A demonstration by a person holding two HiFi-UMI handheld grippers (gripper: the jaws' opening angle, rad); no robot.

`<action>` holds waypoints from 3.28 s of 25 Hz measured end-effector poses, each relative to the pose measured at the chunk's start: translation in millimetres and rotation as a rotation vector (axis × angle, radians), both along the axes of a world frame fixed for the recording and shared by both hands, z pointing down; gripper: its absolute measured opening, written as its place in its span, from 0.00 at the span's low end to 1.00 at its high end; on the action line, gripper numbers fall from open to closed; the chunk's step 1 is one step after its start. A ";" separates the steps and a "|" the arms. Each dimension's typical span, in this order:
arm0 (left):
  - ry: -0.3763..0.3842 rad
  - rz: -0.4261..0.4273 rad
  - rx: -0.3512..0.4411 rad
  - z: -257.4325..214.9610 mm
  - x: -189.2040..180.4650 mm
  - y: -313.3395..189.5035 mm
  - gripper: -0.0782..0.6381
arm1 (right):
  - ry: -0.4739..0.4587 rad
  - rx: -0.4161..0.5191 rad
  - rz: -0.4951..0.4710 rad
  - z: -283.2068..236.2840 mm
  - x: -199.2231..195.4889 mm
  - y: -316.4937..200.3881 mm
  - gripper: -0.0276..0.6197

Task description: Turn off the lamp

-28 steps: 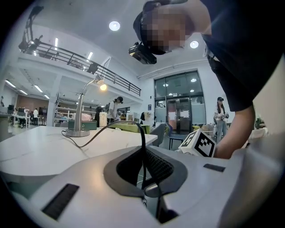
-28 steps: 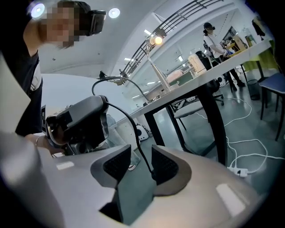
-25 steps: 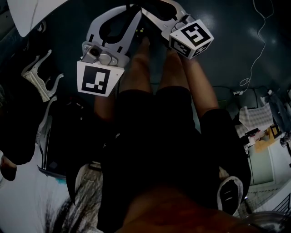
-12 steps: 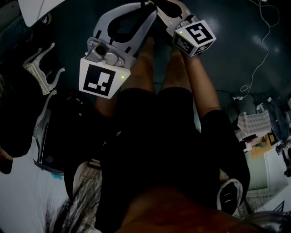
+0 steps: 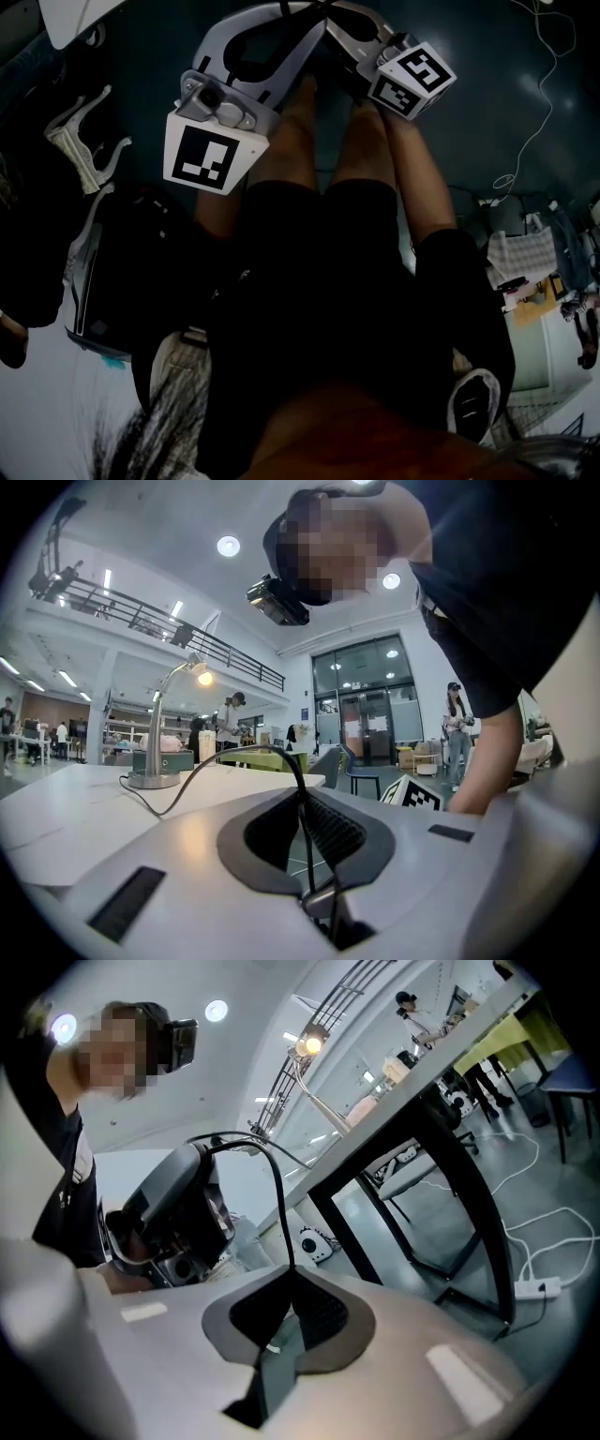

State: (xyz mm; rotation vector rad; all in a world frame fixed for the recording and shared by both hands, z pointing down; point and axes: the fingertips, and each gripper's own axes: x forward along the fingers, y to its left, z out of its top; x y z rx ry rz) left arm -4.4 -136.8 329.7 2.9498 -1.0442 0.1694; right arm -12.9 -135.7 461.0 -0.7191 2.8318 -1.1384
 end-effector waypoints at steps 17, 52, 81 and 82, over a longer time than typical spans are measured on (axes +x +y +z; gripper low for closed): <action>-0.116 0.065 -0.130 72.6 -12.5 19.5 0.14 | -0.257 -0.149 -0.023 -23.2 23.0 10.4 0.06; -0.257 0.256 -0.199 174.3 34.3 18.9 0.22 | -0.613 -0.289 -0.127 -81.2 43.3 29.9 0.06; -0.363 0.224 -0.349 200.2 26.0 37.9 0.14 | -0.264 -0.074 0.141 -50.3 77.4 -23.8 0.11; -0.364 0.222 -0.362 201.3 25.7 37.9 0.14 | -0.241 -0.066 0.148 -48.0 78.1 -25.6 0.12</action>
